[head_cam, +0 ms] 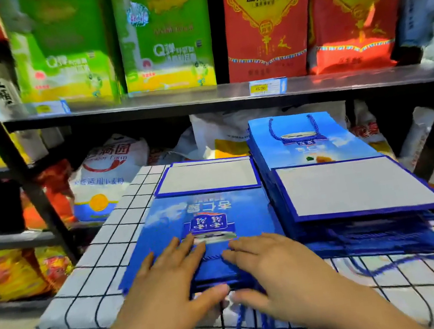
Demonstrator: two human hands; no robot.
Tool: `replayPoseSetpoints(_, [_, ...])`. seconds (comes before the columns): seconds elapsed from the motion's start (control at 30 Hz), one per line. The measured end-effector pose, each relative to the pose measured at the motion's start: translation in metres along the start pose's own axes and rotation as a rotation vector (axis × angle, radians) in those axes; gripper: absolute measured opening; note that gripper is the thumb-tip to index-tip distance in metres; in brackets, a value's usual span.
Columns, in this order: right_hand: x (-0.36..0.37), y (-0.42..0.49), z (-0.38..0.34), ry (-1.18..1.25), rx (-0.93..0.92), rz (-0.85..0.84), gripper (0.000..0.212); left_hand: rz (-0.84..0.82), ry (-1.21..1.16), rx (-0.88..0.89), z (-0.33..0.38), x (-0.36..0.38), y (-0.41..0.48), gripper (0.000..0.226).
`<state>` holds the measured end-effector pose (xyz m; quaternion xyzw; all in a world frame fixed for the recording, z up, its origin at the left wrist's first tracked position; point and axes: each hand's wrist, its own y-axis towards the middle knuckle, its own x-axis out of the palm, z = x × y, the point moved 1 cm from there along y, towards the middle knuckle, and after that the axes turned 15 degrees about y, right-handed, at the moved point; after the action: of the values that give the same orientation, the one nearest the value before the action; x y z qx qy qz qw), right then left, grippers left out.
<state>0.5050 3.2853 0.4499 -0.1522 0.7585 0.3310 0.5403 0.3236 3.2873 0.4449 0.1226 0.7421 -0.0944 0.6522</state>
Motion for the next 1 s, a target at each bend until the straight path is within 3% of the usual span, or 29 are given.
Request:
replayPoseSetpoints(0.1, [0.008,-0.006,-0.011,0.018,0.014,0.024,0.042,0.006,0.021,-0.001,-0.007,0.007,-0.015,0.076])
replayPoseSetpoints(0.13, [0.010,-0.010,-0.014,0.015,-0.013,0.059,0.044,0.035,0.014,0.009,-0.008,0.010,-0.022,0.070])
replayPoseSetpoints(0.23, [0.017,-0.022,-0.026,0.036,0.001,0.117,0.058,0.107,-0.037,0.033,-0.005,0.021,-0.039,0.062])
replayPoseSetpoints(0.3, [0.025,-0.032,-0.030,0.032,-0.046,0.156,0.043,0.166,-0.041,0.030,-0.001,0.027,-0.047,0.056])
replayPoseSetpoints(0.37, [0.023,-0.042,-0.025,0.043,-0.031,0.215,0.046,0.190,-0.037,0.009,0.000,0.032,-0.053,0.055])
replayPoseSetpoints(0.43, [0.016,-0.052,-0.012,-0.047,-0.012,0.284,0.035,0.250,-0.043,0.005,-0.002,0.035,-0.057,0.054])
replayPoseSetpoints(0.5, [0.008,-0.056,-0.004,-0.141,0.039,0.253,0.038,0.269,-0.043,-0.001,-0.004,0.034,-0.059,0.052])
replayPoseSetpoints(0.63, [0.003,-0.052,-0.011,-0.110,0.171,0.134,0.046,0.269,-0.056,0.013,-0.004,0.031,-0.061,0.048])
replayPoseSetpoints(0.73, [-0.001,-0.048,-0.018,-0.022,0.217,0.181,0.043,0.355,-0.126,0.031,-0.001,0.032,-0.066,0.051])
replayPoseSetpoints(0.8, [-0.013,-0.043,-0.027,0.143,0.259,0.275,0.026,0.507,-0.250,0.046,0.005,0.026,-0.069,0.045])
replayPoseSetpoints(0.83, [-0.020,-0.038,-0.033,0.300,0.302,0.333,0.016,0.587,-0.319,0.043,0.009,0.022,-0.071,0.038])
replayPoseSetpoints(0.9, [-0.033,-0.025,-0.042,0.756,0.421,0.440,0.016,0.661,-0.439,0.015,0.018,0.013,-0.075,0.035])
replayPoseSetpoints(0.97, [-0.041,-0.011,-0.047,1.148,0.514,0.466,0.022,0.540,-0.623,-0.015,0.028,0.001,-0.076,0.050])
replayPoseSetpoints(1.0, [-0.044,-0.004,-0.049,1.221,0.530,0.462,0.023,0.424,-0.764,-0.041,0.033,-0.007,-0.075,0.060])
